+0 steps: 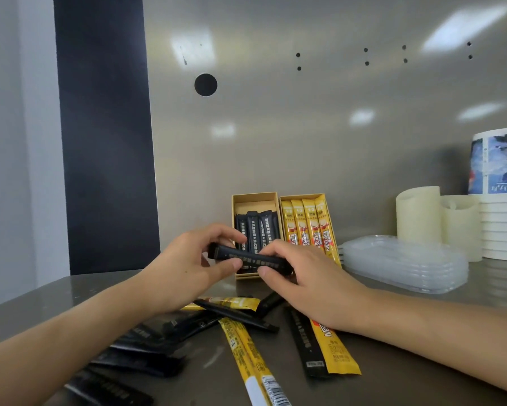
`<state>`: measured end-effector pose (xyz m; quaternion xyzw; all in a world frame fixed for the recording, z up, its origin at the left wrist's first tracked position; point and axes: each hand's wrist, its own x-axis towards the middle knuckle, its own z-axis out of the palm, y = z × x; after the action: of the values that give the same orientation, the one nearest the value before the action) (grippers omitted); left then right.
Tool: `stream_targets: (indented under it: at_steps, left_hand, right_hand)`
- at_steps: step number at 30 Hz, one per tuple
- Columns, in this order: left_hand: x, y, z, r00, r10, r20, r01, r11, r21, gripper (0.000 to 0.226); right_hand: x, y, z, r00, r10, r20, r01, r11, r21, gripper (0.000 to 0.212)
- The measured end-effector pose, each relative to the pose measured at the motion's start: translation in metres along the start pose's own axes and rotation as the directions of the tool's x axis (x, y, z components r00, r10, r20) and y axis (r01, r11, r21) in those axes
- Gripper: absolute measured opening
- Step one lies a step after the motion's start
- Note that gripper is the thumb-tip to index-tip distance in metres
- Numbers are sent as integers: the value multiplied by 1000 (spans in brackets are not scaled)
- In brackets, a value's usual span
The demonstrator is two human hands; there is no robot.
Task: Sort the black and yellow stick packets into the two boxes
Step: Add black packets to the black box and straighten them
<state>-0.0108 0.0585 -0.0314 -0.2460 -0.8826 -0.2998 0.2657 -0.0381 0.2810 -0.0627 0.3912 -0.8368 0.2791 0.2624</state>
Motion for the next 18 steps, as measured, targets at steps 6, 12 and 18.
stream_targets:
  at_steps: [6, 12, 18]
  left_hand:
    - [-1, 3, -3, 995, 3, 98, -14, 993, 114, 14]
    - [-2, 2, -8, 995, 8, 103, -26, 983, 179, 11]
    - [-2, 4, 0, 989, 103, 104, -118, 981, 152, 12]
  right_hand:
    - [1, 0, 0, 1000, -12, -21, 11, 999, -43, 12]
    - [0, -3, -2, 994, -65, -86, 57, 994, -93, 16]
    - [-1, -4, -3, 982, -119, -150, 115, 993, -35, 23]
